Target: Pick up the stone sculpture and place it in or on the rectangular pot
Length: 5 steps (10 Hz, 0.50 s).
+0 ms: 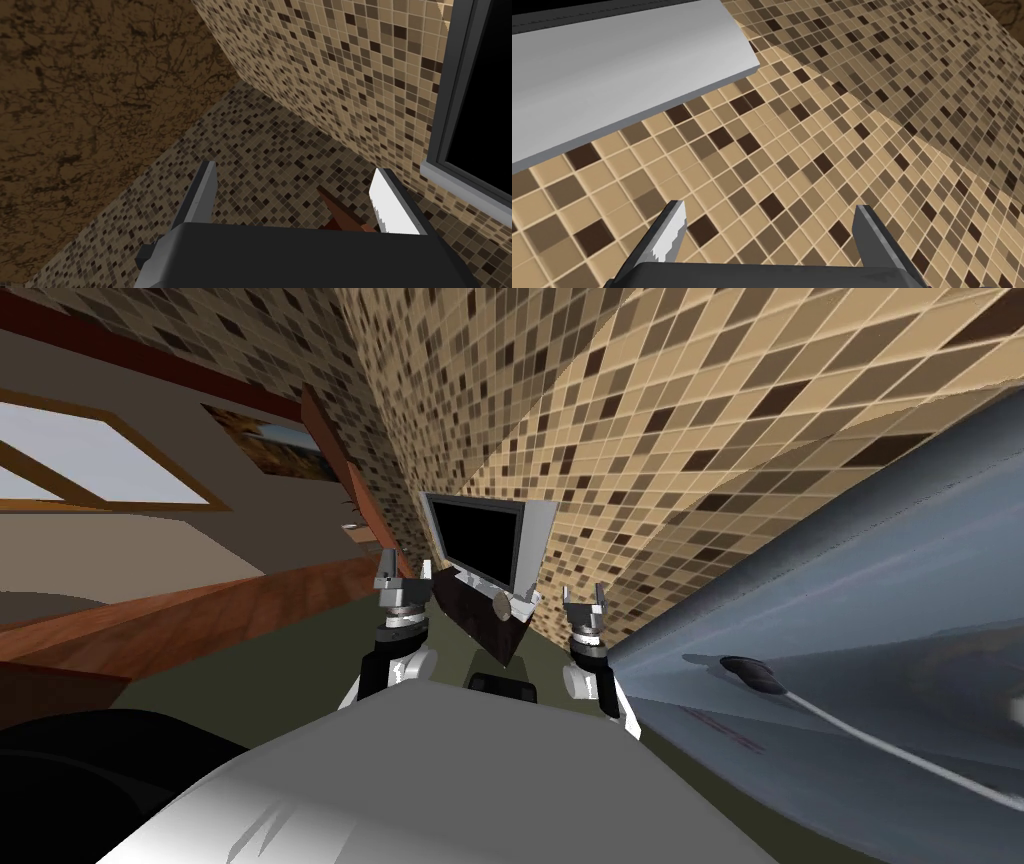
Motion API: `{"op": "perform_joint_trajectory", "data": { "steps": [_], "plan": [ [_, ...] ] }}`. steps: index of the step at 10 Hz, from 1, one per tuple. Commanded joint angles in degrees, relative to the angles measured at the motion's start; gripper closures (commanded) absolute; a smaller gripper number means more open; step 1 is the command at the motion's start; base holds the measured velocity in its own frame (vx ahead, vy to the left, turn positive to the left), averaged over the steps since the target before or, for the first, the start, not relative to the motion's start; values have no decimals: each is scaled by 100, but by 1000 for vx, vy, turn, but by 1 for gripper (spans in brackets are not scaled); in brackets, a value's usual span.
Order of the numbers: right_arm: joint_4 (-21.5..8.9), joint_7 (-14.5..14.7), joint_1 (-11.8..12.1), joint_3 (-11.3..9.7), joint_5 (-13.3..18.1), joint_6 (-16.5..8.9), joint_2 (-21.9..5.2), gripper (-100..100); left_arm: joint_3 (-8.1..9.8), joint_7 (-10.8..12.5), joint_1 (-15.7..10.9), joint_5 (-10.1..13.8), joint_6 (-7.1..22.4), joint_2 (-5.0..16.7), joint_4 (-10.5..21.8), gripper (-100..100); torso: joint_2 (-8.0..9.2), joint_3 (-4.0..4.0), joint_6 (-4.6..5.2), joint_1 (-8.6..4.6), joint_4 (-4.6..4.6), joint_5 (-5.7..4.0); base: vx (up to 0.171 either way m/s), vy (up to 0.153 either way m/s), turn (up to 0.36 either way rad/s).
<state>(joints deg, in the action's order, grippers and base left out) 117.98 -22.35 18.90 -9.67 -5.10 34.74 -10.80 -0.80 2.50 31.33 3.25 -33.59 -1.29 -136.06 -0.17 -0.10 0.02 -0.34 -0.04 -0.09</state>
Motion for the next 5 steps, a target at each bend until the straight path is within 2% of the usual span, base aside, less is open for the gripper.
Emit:
{"op": "perform_joint_trajectory", "data": {
  "steps": [1, 2, 3, 5],
  "plan": [
    [-250, -286, -104, -60, 3, 12, -90, -100, 0, 0, 0, 0, 0, 0, 0, 0, 0, 0, 0, 0, 0, 0, 15, -97, 210],
    [-250, -461, -104, -60, 3, 12, -90, -100, 0, 0, -1, 0, 0, 0, 0, 0, -2, -1, -3, -3, 0, 0, 13, -81, 88],
    [-472, -628, -199, -123, 11, 13, -155, -100, 0, 0, 0, 0, 0, 0, 0, 0, -1, -1, 1, 5, 0, 1, 6, -77, 176],
    [-472, -834, -199, -123, 11, 13, -155, -100, 0, 0, 0, 0, 0, 0, 0, 0, 0, 0, 1, 10, 0, 2, 5, -53, 43]
  ]
}}
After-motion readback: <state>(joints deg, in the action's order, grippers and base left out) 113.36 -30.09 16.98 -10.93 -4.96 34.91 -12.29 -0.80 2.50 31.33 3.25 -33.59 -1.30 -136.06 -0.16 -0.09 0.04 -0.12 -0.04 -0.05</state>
